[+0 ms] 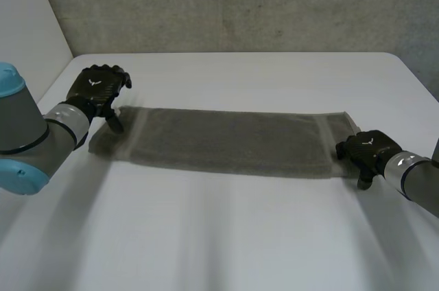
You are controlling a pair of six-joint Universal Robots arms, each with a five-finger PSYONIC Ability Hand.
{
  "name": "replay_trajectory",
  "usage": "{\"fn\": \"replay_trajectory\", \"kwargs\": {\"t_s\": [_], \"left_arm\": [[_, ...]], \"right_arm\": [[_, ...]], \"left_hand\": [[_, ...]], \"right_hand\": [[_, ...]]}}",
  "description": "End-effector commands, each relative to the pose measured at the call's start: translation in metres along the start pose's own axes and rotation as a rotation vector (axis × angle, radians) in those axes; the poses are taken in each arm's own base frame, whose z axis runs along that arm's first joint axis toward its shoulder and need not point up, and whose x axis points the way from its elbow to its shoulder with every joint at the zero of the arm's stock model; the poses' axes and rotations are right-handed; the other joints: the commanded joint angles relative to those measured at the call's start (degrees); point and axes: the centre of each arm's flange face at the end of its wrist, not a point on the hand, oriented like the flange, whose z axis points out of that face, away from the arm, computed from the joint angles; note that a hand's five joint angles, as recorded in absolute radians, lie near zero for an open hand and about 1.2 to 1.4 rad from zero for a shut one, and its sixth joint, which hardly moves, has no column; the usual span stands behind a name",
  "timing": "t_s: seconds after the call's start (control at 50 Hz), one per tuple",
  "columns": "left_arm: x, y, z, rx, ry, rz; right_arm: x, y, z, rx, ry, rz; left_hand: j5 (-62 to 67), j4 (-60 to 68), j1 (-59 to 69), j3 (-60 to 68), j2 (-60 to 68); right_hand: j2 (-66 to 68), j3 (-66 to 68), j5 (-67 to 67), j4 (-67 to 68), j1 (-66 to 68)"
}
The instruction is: Fold the towel.
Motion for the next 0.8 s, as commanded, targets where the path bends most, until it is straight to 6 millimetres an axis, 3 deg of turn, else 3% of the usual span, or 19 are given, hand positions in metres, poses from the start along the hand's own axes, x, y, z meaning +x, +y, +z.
{"fn": "replay_trajectory", "kwargs": {"t_s": [0.02, 0.2, 0.24, 0.3, 0.36, 0.4, 0.44, 0.48, 0.52, 0.58, 0.62, 0.64, 0.68, 0.7, 0.72, 0.74, 0.76, 0.78, 0.8], "left_arm": [[0.001, 0.004, 0.0, -0.008, 0.002, -0.003], [-0.003, -0.006, -0.005, 0.011, -0.01, 0.001], [-0.003, -0.008, -0.006, 0.014, -0.011, 0.002], [-0.003, -0.011, -0.008, 0.021, -0.013, 0.002], [-0.003, -0.014, -0.01, 0.024, -0.012, 0.006], [-0.003, -0.014, -0.011, 0.026, -0.012, 0.006], [-0.003, -0.016, -0.011, 0.03, -0.014, 0.003], [-0.003, -0.017, -0.011, 0.032, -0.014, 0.004], [-0.003, -0.017, -0.012, 0.033, -0.016, 0.003], [-0.002, -0.016, -0.013, 0.029, -0.013, 0.001], [0.001, -0.014, -0.014, 0.021, -0.006, 0.0], [0.001, -0.014, -0.014, 0.021, -0.006, 0.0], [0.002, -0.012, -0.015, 0.016, -0.003, -0.002], [0.004, -0.01, -0.016, 0.009, 0.0, -0.004], [0.004, -0.01, -0.016, 0.009, 0.0, -0.004], [0.005, -0.008, -0.017, 0.005, 0.003, -0.005], [0.005, -0.006, -0.018, 0.002, 0.002, -0.006], [0.005, -0.006, -0.018, 0.002, 0.002, -0.006], [0.006, -0.005, -0.018, 0.003, 0.004, -0.006]], "right_arm": [[0.032, 0.014, 0.008, -0.004, 0.094, -0.005], [0.109, -0.008, -0.02, 0.058, 0.304, -0.083], [0.132, -0.032, -0.027, 0.103, 0.365, -0.161], [0.139, -0.042, -0.031, 0.111, 0.375, -0.169], [0.14, -0.076, -0.043, 0.16, 0.358, -0.178], [0.122, -0.099, -0.046, 0.21, 0.311, -0.19], [0.061, -0.148, -0.051, 0.346, 0.187, -0.226], [0.061, -0.148, -0.051, 0.347, 0.187, -0.226], [-0.008, -0.179, -0.057, 0.456, 0.045, -0.26], [-0.044, -0.19, -0.056, 0.503, -0.03, -0.278], [-0.113, -0.201, -0.054, 0.575, -0.149, -0.311], [-0.113, -0.201, -0.054, 0.575, -0.149, -0.311], [-0.174, -0.196, -0.054, 0.587, -0.253, -0.347], [-0.174, -0.196, -0.054, 0.587, -0.254, -0.347], [-0.196, -0.191, -0.052, 0.579, -0.29, -0.361], [-0.212, -0.185, -0.049, 0.568, -0.315, -0.369], [-0.212, -0.185, -0.049, 0.568, -0.315, -0.369], [-0.221, -0.179, -0.044, 0.553, -0.321, -0.372], [-0.222, -0.176, -0.04, 0.537, -0.31, -0.371]], "left_hand": [[-2.0, -3.7, -3.4, -3.3, -3.1], [-2.0, -3.7, -3.4, -3.3, -3.1], [-2.0, -3.7, -3.4, -3.3, -3.1], [-2.0, -3.7, -3.4, -3.3, -3.1], [-2.1, -3.9, -3.5, -3.5, -3.3], [-2.1, -3.9, -3.5, -3.5, -3.3], [-2.1, -3.9, -3.5, -3.5, -3.3], [-2.1, -3.9, -3.5, -3.5, -3.3], [-2.1, -3.9, -3.5, -3.5, -3.3], [-2.1, -3.9, -3.5, -3.5, -3.3], [-2.3, -4.1, -3.7, -3.6, -3.5], [-2.3, -4.1, -3.7, -3.6, -3.5], [-2.3, -4.1, -3.7, -3.6, -3.5], [-2.5, -4.2, -3.9, -3.8, -3.6], [-2.5, -4.2, -3.9, -3.8, -3.6], [-2.5, -4.2, -3.9, -3.8, -3.6], [-2.5, -4.2, -3.9, -3.8, -3.6], [-2.5, -4.2, -3.9, -3.8, -3.6], [-2.5, -4.2, -3.9, -3.8, -3.6]], "right_hand": [[34.7, 35.3, 35.8, 35.1, 35.2], [34.7, 35.3, 35.8, 35.1, 35.2], [34.7, 35.3, 35.8, 35.1, 35.2], [34.7, 35.3, 35.8, 35.1, 35.2], [34.7, 35.3, 35.8, 35.1, 35.2], [34.7, 35.3, 35.8, 35.1, 35.2], [34.7, 35.3, 35.8, 35.1, 35.2], [34.7, 35.3, 35.8, 35.1, 35.2], [34.7, 35.3, 35.8, 35.1, 35.2], [34.7, 35.3, 35.8, 35.1, 35.2], [34.7, 35.3, 35.8, 35.1, 35.2], [34.7, 35.3, 35.8, 35.1, 35.2], [34.7, 35.3, 35.8, 35.1, 35.2], [34.7, 35.3, 35.8, 35.1, 35.2], [27.2, 27.9, 28.3, 27.6, 27.8], [3.2, 3.8, 4.3, 3.6, 3.7], [2.9, 3.6, 4.0, 3.3, 3.5], [-28.7, -28.1, -27.6, -28.3, -28.2], [-35.3, -34.7, -34.2, -34.9, -34.8]]}}
